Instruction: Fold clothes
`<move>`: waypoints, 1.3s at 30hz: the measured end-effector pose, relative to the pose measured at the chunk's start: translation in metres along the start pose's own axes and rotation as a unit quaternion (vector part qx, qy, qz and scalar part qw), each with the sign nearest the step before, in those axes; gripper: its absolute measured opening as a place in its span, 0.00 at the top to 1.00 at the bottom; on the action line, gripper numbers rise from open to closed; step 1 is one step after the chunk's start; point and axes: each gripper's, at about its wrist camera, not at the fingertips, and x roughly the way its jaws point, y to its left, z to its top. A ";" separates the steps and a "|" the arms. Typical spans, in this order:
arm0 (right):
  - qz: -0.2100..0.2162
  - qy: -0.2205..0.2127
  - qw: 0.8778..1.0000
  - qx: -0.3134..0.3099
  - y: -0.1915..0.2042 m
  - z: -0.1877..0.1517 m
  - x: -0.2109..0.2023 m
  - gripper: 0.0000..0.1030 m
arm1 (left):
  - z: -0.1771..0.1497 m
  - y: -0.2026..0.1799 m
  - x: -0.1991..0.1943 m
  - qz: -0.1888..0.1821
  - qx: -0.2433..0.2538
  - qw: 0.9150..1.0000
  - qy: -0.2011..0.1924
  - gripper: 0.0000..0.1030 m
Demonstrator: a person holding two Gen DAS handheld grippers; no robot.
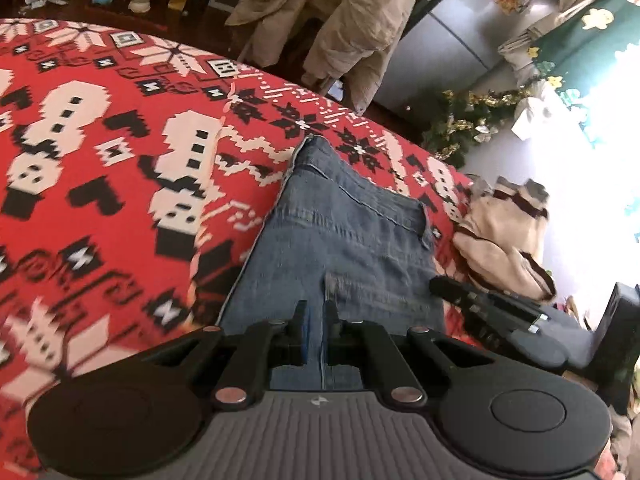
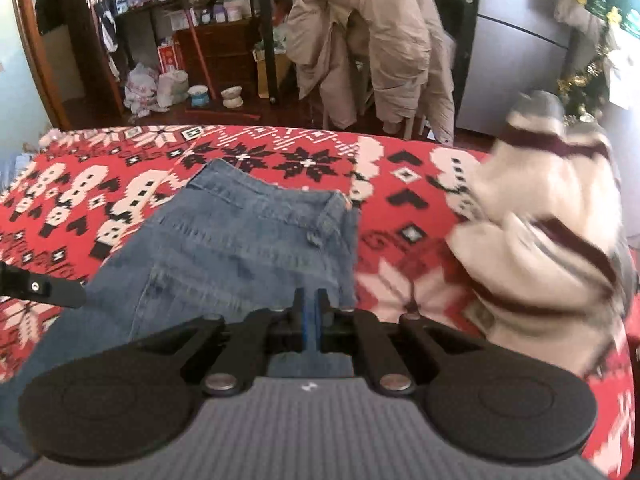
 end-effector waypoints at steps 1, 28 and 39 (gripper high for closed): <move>-0.007 0.007 1.000 -0.010 0.002 0.001 0.008 0.96 | 0.004 0.000 0.006 0.003 0.000 1.000 0.004 0.96; 0.019 0.030 0.999 -0.021 -0.001 -0.059 -0.024 0.95 | -0.042 -0.003 0.004 0.016 0.071 0.997 0.039 0.96; 0.017 0.030 0.999 -0.012 0.003 -0.078 -0.064 0.95 | -0.060 -0.003 -0.006 0.003 0.090 0.995 0.046 0.96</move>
